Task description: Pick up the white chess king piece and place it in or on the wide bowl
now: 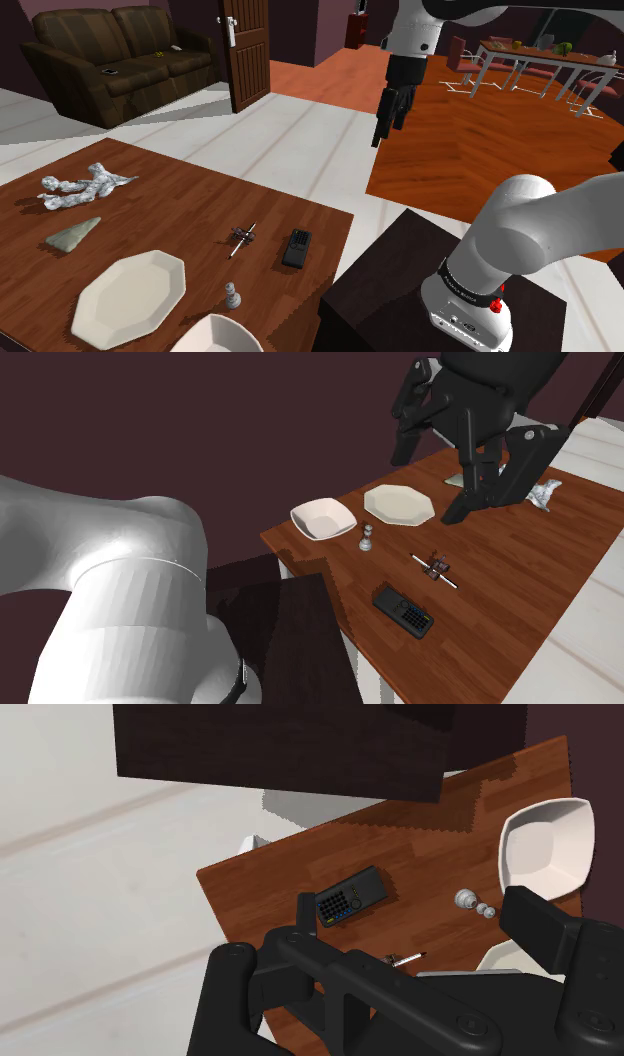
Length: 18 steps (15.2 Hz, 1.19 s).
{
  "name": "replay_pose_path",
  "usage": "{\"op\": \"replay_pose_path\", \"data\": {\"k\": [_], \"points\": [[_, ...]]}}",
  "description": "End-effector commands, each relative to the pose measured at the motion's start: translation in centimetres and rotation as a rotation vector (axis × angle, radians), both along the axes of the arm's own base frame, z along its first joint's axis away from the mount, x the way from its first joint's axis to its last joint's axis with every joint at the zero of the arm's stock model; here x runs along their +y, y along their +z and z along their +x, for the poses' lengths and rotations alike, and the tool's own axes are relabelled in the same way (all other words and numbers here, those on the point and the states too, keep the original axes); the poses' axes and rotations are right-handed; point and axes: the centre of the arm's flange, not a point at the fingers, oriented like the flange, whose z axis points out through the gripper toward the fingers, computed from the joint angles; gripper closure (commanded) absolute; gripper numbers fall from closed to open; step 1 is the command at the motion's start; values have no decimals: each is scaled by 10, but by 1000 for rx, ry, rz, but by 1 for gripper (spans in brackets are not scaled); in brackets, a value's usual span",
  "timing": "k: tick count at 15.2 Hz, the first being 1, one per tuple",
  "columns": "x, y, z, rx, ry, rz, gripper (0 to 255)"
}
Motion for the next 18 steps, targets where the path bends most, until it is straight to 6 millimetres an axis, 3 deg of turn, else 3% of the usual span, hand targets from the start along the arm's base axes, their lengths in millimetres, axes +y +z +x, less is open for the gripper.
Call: {"op": "replay_pose_path", "data": {"k": [1,18], "points": [[0,0,0,0,0,0,0],[163,-148,66,22,-17,-48,0]]}}
